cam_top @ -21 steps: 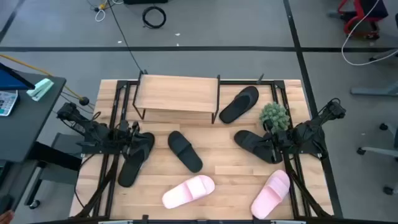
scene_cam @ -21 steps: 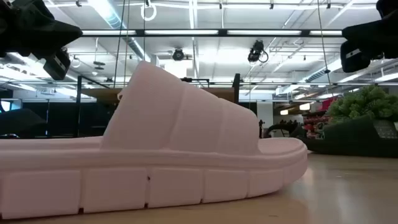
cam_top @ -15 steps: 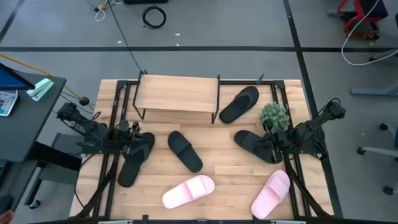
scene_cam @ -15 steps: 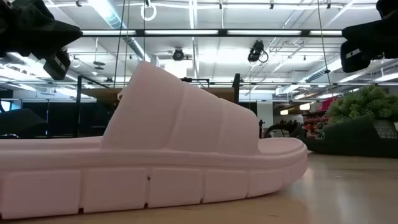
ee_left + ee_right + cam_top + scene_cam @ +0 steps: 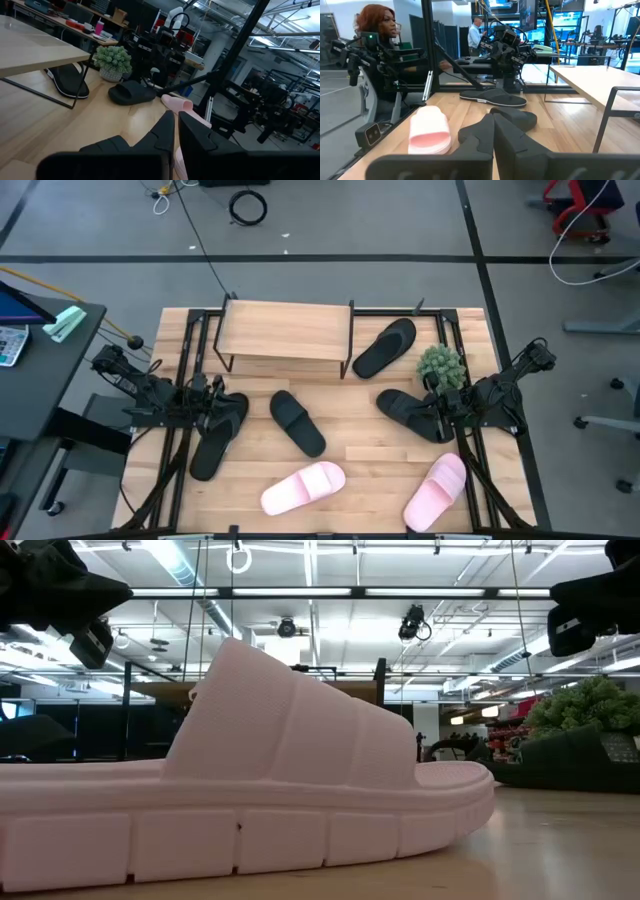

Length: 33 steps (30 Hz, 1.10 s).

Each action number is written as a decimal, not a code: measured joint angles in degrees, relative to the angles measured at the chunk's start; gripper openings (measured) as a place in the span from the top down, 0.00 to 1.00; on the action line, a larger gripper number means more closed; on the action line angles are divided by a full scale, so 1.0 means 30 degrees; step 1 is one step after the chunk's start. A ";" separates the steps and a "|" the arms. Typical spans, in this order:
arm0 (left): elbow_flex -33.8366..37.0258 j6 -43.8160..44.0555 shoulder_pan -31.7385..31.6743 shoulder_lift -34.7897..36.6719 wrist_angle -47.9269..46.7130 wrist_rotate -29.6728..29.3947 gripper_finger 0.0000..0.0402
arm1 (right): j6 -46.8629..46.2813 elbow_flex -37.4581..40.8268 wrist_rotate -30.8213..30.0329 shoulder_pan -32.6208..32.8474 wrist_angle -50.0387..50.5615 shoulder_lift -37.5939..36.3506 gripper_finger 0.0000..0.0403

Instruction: Pick and place slides into the shelf

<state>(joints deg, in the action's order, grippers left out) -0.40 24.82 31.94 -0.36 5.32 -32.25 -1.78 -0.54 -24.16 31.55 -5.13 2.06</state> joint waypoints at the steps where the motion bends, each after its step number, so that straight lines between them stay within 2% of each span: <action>1: 0.0006 0.0007 0.0000 0.0007 0.0000 0.0000 0.93 | 0.0005 0.0003 0.0005 -0.0001 0.0000 -0.0005 0.98; 9: 0.0006 0.0006 0.0000 0.0000 0.0000 0.0000 0.90 | 0.0001 0.0003 0.0005 -0.0001 0.0000 -0.0002 0.98; 21: 0.0005 0.0015 0.0002 0.0002 0.0000 0.0000 0.93 | 0.0000 0.0000 0.0006 0.0005 0.0000 0.0002 0.98; 33: 0.0000 0.0002 0.0005 0.0002 0.0000 -0.0003 0.90 | 0.0005 0.0006 0.0006 0.0000 0.0000 -0.0005 0.98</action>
<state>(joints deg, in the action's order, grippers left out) -0.40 24.82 31.96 -0.36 5.32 -32.26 -1.76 -0.52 -24.14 31.55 -5.13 2.04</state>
